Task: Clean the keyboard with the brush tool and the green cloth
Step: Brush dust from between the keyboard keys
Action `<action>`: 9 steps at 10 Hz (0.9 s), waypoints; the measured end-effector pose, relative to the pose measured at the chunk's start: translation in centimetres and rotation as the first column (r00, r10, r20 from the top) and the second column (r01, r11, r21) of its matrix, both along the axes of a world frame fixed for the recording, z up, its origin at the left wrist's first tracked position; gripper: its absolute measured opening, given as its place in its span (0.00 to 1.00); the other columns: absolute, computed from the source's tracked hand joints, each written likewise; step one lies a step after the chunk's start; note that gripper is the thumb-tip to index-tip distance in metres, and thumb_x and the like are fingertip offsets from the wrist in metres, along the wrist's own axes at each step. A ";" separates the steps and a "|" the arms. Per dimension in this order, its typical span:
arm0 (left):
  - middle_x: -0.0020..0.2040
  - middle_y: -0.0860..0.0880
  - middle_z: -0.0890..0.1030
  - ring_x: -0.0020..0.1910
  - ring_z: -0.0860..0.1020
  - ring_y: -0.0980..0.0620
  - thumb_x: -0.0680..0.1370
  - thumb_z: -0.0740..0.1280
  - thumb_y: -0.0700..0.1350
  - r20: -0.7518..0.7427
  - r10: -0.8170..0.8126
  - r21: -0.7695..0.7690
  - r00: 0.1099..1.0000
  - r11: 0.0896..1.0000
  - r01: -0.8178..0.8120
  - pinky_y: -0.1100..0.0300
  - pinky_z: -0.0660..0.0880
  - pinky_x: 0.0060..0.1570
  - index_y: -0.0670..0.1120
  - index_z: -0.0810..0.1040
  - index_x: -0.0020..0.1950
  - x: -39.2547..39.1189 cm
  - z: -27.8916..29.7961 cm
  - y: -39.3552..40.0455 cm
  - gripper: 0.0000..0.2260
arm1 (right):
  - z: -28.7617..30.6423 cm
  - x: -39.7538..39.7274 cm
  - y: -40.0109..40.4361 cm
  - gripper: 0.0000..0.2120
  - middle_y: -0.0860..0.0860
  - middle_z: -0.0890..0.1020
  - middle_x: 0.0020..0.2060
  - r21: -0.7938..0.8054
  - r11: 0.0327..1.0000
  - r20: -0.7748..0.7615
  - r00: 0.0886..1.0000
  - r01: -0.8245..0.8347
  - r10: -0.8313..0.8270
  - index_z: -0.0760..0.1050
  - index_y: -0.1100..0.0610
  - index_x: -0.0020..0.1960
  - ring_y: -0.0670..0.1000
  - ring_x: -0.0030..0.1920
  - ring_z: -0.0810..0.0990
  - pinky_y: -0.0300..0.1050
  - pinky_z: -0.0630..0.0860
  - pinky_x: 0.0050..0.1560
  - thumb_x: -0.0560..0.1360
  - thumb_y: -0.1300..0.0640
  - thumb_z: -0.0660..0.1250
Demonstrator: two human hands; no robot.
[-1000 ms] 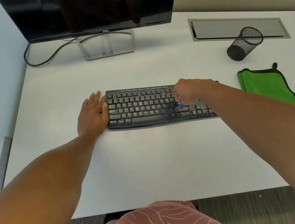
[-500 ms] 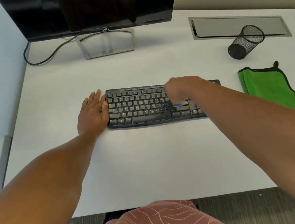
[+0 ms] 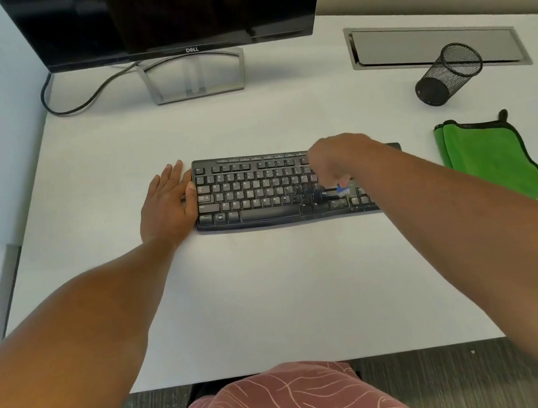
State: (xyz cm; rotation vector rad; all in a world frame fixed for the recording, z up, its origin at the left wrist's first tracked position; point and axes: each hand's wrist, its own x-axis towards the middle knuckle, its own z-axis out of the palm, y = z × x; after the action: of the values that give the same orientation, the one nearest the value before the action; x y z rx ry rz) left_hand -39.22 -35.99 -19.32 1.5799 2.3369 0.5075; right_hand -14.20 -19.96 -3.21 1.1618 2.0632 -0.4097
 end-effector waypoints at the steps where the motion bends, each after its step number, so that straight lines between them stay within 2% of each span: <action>1: 0.80 0.52 0.62 0.81 0.55 0.54 0.84 0.45 0.55 0.001 -0.002 -0.002 1.000 1.000 0.002 0.56 0.48 0.79 0.52 0.66 0.79 0.0 0.0 0.0 0.26 | 0.6 -0.1 0.8 0.06 0.55 0.82 0.41 -0.004 0.999 -0.107 0.993 0.043 -0.043 0.76 0.60 0.38 0.50 0.34 0.76 0.42 0.74 0.36 0.74 0.63 0.66; 2: 0.80 0.52 0.62 0.81 0.55 0.54 0.84 0.46 0.55 0.001 -0.001 0.002 1.000 1.000 0.001 0.56 0.49 0.79 0.52 0.67 0.79 0.0 0.1 0.0 0.26 | 0.3 -0.2 0.7 0.10 0.60 0.84 0.50 -0.051 0.997 -0.204 0.977 0.052 -0.061 0.81 0.66 0.49 0.51 0.38 0.75 0.42 0.70 0.36 0.75 0.63 0.63; 3: 0.80 0.52 0.62 0.81 0.55 0.53 0.84 0.46 0.55 0.005 -0.003 0.004 1.000 1.000 0.003 0.56 0.49 0.79 0.52 0.66 0.79 0.0 0.1 0.0 0.25 | 0.1 0.3 0.0 0.03 0.52 0.83 0.41 -0.100 0.993 -0.148 0.986 0.058 -0.072 0.80 0.60 0.45 0.49 0.37 0.80 0.40 0.76 0.35 0.74 0.62 0.68; 4: 0.80 0.52 0.62 0.81 0.55 0.53 0.84 0.46 0.55 0.002 -0.001 0.001 1.000 1.000 0.001 0.56 0.49 0.79 0.52 0.66 0.79 0.0 0.0 0.0 0.26 | 0.4 0.3 -0.2 0.01 0.52 0.84 0.40 -0.187 0.978 -0.210 0.969 0.091 -0.131 0.81 0.60 0.45 0.47 0.38 0.83 0.36 0.76 0.33 0.74 0.63 0.70; 5: 0.80 0.51 0.62 0.81 0.55 0.53 0.84 0.46 0.55 0.003 -0.003 0.003 1.000 1.000 0.003 0.56 0.49 0.79 0.51 0.67 0.79 0.0 0.0 0.0 0.26 | 0.4 -0.1 -0.2 0.09 0.58 0.84 0.46 -0.143 0.984 -0.355 0.923 0.103 -0.148 0.82 0.64 0.50 0.48 0.35 0.78 0.38 0.70 0.32 0.76 0.64 0.64; 6: 0.80 0.51 0.63 0.81 0.56 0.53 0.83 0.46 0.54 0.001 -0.005 0.005 1.000 1.000 0.005 0.56 0.49 0.79 0.51 0.67 0.79 0.0 0.0 0.0 0.26 | -0.4 -0.4 -1.3 0.07 0.56 0.85 0.46 -0.155 0.985 -0.271 0.956 0.076 -0.116 0.82 0.63 0.50 0.50 0.37 0.81 0.41 0.76 0.35 0.75 0.63 0.67; 7: 0.80 0.52 0.62 0.81 0.55 0.53 0.84 0.46 0.54 -0.002 -0.002 -0.002 1.000 1.000 0.002 0.55 0.49 0.80 0.51 0.66 0.79 -0.1 -0.1 0.0 0.25 | -0.5 -0.4 -1.9 0.06 0.54 0.86 0.42 -0.254 0.960 -0.206 0.963 0.116 -0.171 0.82 0.62 0.49 0.50 0.41 0.85 0.44 0.82 0.43 0.72 0.63 0.71; 8: 0.81 0.52 0.62 0.81 0.54 0.54 0.84 0.46 0.54 -0.008 0.001 -0.011 1.000 1.000 -0.001 0.56 0.48 0.80 0.51 0.66 0.79 -0.1 -0.2 0.1 0.25 | -0.3 -0.3 -1.1 0.07 0.52 0.85 0.42 -0.196 0.974 -0.310 0.935 0.115 -0.173 0.82 0.63 0.48 0.47 0.40 0.82 0.43 0.76 0.38 0.75 0.64 0.65; 9: 0.80 0.52 0.62 0.81 0.55 0.54 0.84 0.46 0.54 -0.005 0.001 -0.005 1.000 1.000 -0.001 0.56 0.48 0.80 0.51 0.66 0.79 -0.1 -0.2 0.1 0.25 | -0.2 -0.4 -1.4 0.09 0.54 0.84 0.43 -0.164 0.981 -0.313 0.937 0.108 -0.156 0.81 0.65 0.49 0.48 0.35 0.77 0.39 0.70 0.32 0.76 0.64 0.62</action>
State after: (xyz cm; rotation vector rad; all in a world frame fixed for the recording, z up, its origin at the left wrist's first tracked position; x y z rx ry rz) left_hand -39.32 -35.91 -19.55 1.5800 2.3412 0.4982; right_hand -14.63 -21.31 -3.39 1.2130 2.1938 -0.8524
